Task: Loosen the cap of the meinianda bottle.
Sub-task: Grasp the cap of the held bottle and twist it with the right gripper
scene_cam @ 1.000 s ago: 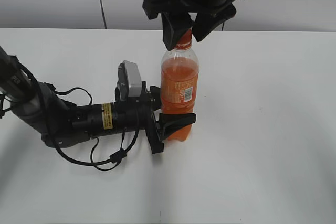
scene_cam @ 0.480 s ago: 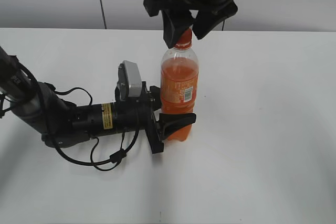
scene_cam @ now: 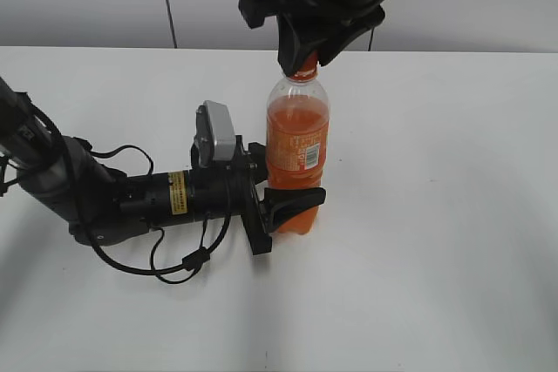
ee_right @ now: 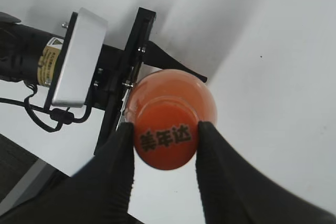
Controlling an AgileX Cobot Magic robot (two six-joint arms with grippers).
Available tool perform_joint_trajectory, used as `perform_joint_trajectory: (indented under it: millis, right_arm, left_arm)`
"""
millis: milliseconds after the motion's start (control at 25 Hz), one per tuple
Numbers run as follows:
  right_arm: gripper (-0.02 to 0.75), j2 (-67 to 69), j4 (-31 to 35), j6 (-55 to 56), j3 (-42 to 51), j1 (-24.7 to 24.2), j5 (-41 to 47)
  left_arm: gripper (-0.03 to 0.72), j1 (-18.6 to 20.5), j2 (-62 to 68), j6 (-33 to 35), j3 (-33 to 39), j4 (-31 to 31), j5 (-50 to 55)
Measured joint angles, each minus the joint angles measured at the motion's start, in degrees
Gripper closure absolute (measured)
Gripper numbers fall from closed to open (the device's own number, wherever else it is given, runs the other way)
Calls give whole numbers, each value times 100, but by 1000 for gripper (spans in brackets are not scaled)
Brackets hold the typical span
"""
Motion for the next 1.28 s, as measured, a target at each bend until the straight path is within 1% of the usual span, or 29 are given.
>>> perform_joint_trajectory:
  millis: [320,400,640,760,1040,1280]
  right_arm:
    - [469,0,-2,-981,-10,0,46]
    - [469,0,-2,-1471,-10,0,46]
    - [469,-19,-18,-3613,-10,0,52]
    - [469,-25,-23,-4510,-10,0,41]
    - [469,-29,-23,-6183,-10,0,36]
    - [469,-29,-29,-7391,-11,0,29]
  left_arm:
    - [293,0,0,11,0,6,0]
    - [293,0,0,11,0,12,0]
    - [293,5,0,26,0,18,0]
    - [293,5,0,26,0,18,0]
    - [293,5,0,26,0,18,0]
    - [293,5,0,32,0,18,0]
